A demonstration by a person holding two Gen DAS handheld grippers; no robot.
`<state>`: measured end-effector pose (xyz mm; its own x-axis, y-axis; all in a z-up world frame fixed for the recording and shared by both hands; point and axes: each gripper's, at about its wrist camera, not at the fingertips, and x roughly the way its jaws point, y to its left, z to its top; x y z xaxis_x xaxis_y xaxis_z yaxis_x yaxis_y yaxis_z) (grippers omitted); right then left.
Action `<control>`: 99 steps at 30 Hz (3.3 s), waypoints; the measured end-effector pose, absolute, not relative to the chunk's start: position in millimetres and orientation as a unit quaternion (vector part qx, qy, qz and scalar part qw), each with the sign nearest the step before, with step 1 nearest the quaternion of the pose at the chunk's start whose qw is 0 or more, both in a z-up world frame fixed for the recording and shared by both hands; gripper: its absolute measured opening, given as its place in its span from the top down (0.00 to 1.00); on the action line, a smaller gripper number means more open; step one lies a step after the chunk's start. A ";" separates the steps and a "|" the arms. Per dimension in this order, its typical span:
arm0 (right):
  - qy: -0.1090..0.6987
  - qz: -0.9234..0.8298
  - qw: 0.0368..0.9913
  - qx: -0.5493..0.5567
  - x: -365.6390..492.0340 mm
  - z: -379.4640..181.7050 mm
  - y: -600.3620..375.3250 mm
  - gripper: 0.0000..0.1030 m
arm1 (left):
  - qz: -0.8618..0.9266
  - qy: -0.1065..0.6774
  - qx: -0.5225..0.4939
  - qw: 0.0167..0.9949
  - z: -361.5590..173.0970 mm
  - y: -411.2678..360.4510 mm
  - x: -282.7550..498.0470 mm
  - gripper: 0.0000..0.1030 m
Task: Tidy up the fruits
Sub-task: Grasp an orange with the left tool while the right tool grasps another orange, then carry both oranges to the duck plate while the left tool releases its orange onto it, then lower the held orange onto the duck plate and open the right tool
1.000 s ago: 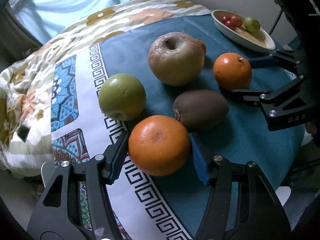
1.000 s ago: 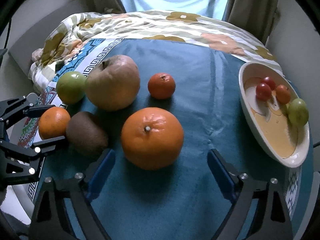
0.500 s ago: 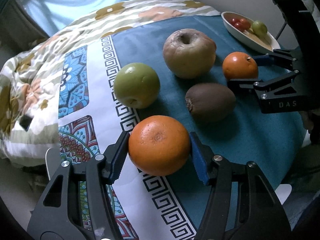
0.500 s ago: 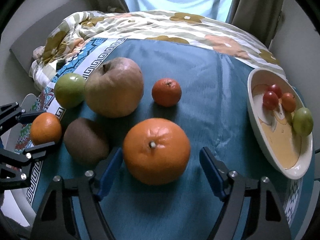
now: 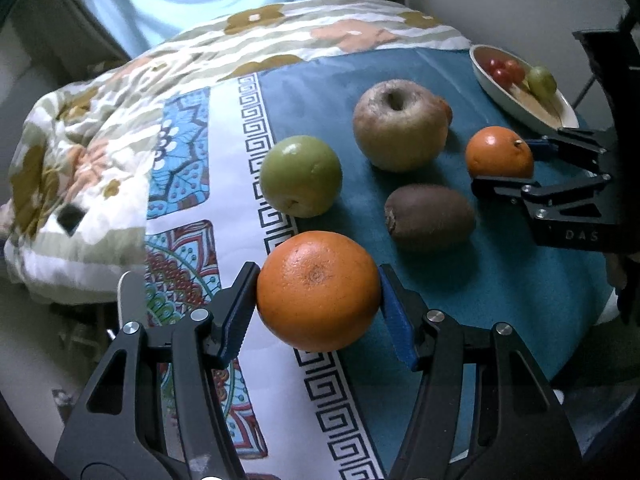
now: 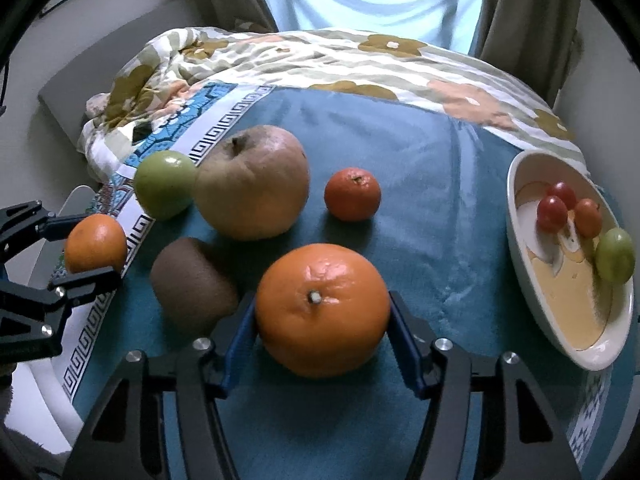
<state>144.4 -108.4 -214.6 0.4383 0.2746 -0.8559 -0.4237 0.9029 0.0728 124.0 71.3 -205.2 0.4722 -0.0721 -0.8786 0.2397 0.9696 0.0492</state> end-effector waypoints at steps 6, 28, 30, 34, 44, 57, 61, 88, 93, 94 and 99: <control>0.468 0.220 0.853 -0.071 135.7 -189.4 -124.5 0.44 | -0.067 0.493 0.076 0.864 -181.4 55.8 114.3 0.38; 0.408 0.210 0.887 -0.056 112.7 -85.9 -276.8 0.44 | -0.051 0.390 0.039 0.919 -69.4 -87.9 99.6 0.38; 0.405 0.204 0.889 -0.062 114.7 -83.3 -289.9 0.44 | -0.066 0.384 0.034 0.921 -68.3 -103.7 104.2 0.38; 0.411 0.190 0.890 -0.060 120.8 -86.3 -312.4 0.44 | -0.091 0.387 0.039 0.917 -73.1 -134.6 121.8 0.38; 0.442 0.128 0.888 -0.012 144.7 -108.1 -355.0 0.44 | -0.172 0.424 0.070 0.887 -111.9 -186.8 185.1 0.38; 0.472 0.064 0.878 0.039 176.1 -139.6 -384.4 0.44 | -0.252 0.483 0.140 0.827 -187.5 -241.2 236.4 0.38; 0.479 0.059 0.875 0.044 180.7 -147.2 -384.8 0.44 | -0.259 0.493 0.153 0.816 -199.5 -250.1 244.5 0.38; 0.473 0.091 0.876 0.031 183.4 -148.2 -371.5 0.44 | -0.205 0.462 0.116 0.855 -148.3 -189.2 213.4 0.00; 0.481 0.116 0.869 0.018 186.2 -155.6 -358.0 0.44 | -0.181 0.464 0.108 0.860 -146.1 -172.3 198.6 0.00; 0.482 0.123 0.867 0.016 186.8 -158.3 -354.9 0.44 | -0.176 0.465 0.106 0.861 -146.5 -168.7 195.7 0.00; 0.482 0.151 0.863 -0.003 191.4 -173.3 -343.9 0.44 | -0.154 0.472 0.089 0.864 -149.5 -152.2 182.3 0.00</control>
